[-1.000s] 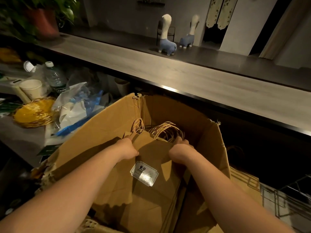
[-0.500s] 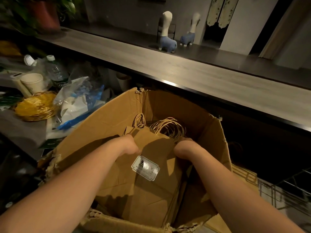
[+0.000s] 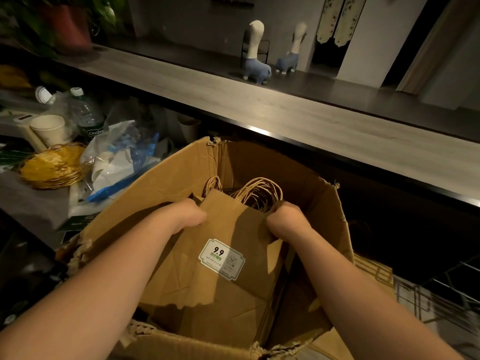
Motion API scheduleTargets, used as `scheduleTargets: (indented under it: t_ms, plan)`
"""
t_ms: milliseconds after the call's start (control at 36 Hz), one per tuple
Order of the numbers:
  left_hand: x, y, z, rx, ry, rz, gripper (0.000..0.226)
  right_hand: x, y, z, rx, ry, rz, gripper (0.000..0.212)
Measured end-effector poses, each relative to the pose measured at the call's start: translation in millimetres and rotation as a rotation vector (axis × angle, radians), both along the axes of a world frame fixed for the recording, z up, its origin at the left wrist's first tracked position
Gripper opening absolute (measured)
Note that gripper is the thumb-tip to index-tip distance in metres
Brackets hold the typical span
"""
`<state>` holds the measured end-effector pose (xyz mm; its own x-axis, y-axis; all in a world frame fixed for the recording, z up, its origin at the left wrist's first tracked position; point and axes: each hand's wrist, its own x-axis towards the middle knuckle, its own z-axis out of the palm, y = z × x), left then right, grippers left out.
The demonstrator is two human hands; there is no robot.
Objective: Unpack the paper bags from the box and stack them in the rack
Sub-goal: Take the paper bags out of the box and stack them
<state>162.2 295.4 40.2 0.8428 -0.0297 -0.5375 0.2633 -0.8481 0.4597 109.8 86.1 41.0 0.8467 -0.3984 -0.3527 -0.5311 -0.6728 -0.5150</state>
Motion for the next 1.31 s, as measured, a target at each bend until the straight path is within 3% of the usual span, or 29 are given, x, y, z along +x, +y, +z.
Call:
scheduleTargets:
  t_ms: [83,194,333,417,500,583,667,722,778,861,972,1056,1167,1250,1306]
  plan:
    - [-0.2,-2.4,9.2,-0.103,-0.014,0.005,0.025,-0.6,-1.0,0.6,-0.018,0.054,0.020,0.034]
    - [-7.0,-3.4,26.7,-0.466,0.127,0.024,0.019,1.4,-4.2,2.2,0.015,0.049,-0.009,0.036]
    - [-5.9,3.8,38.5,-0.613,-0.016,-0.005,0.027,3.3,-10.4,-0.5,0.101,-0.214,-0.086,0.045]
    - [-3.6,11.5,44.3,-0.733,-0.172,0.057,0.023,5.1,-12.5,-0.8,0.272,-0.404,-0.201,0.045]
    - [-4.4,15.2,49.1,-0.863,-0.259,0.116,0.023,9.6,-14.2,-3.3,0.490,-0.453,-0.305,0.050]
    - [-5.5,15.1,50.0,-0.924,-0.337,0.135,0.026,13.4,-15.6,-3.4,0.704,-0.396,-0.409,0.056]
    - [-6.5,13.9,52.0,-0.984,-0.393,0.151,0.030,12.5,-9.4,0.5,0.919,-0.281,-0.465,0.049]
    - [-7.0,16.2,55.0,-1.042,-0.356,0.117,0.039,10.7,-7.7,2.0,1.024,-0.235,-0.470,0.052]
    - [-8.3,20.4,58.2,-1.122,-0.193,0.041,0.070,8.3,-8.4,4.5,1.070,-0.291,-0.481,0.042]
    - [-11.5,23.0,59.0,-1.147,-0.059,-0.077,0.100,5.0,-10.8,7.0,1.177,-0.396,-0.452,0.025]
    - [-15.3,22.5,60.0,-1.225,-0.017,-0.110,0.104,-0.6,-10.0,13.6,1.279,-0.518,-0.396,0.020]
    - [-17.2,25.0,59.5,-1.316,0.030,-0.126,0.104,-2.4,-8.7,17.9,1.251,-0.604,-0.344,0.020]
    - [-19.5,28.0,57.0,-1.322,0.093,-0.069,0.112,-0.6,-8.9,23.3,1.170,-0.652,-0.440,0.017]
    - [-21.6,25.0,58.3,-1.159,0.180,-0.098,0.092,0.9,-11.6,24.0,1.034,-0.654,-0.543,0.012]
    - [-21.7,20.5,56.9,-0.957,0.204,-0.128,0.062,1.0,-14.1,22.3,0.973,-0.654,-0.587,0.013]
